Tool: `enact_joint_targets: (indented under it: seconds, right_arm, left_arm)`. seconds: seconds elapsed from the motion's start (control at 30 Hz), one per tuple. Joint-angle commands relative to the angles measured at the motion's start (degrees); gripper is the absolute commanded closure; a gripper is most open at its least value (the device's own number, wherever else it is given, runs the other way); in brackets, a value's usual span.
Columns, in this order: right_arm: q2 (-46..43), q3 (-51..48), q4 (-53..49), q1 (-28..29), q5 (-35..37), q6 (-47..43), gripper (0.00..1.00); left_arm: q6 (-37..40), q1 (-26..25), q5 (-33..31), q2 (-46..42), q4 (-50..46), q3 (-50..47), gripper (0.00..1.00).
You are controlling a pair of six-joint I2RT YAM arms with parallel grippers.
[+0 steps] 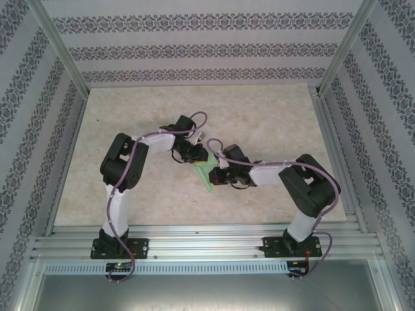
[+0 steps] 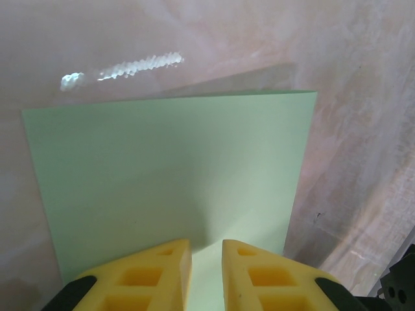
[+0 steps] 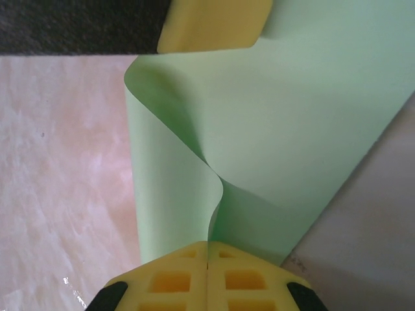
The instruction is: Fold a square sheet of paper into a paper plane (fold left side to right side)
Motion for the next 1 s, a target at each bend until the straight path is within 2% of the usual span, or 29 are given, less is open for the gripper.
enact_joint_targets:
  seconds: [0.0, 0.77, 0.97]
  right_arm:
    - [0.69, 1.33, 0.45, -0.66, -0.70, 0.47, 1.00]
    - [2.14, 2.35, -1.29, -0.87, -0.57, 0.34, 1.00]
    - [2.82, 1.34, -2.45, -0.80, -0.25, 0.60, 1.00]
  left_arm:
    - [1.45, -1.09, -2.46, 2.87, -0.77, -0.36, 0.77]
    - [1.32, -1.25, -2.25, 3.10, -0.71, -0.41, 0.78]
    - [1.51, -1.26, -2.24, 1.11, -1.17, 0.02, 0.76]
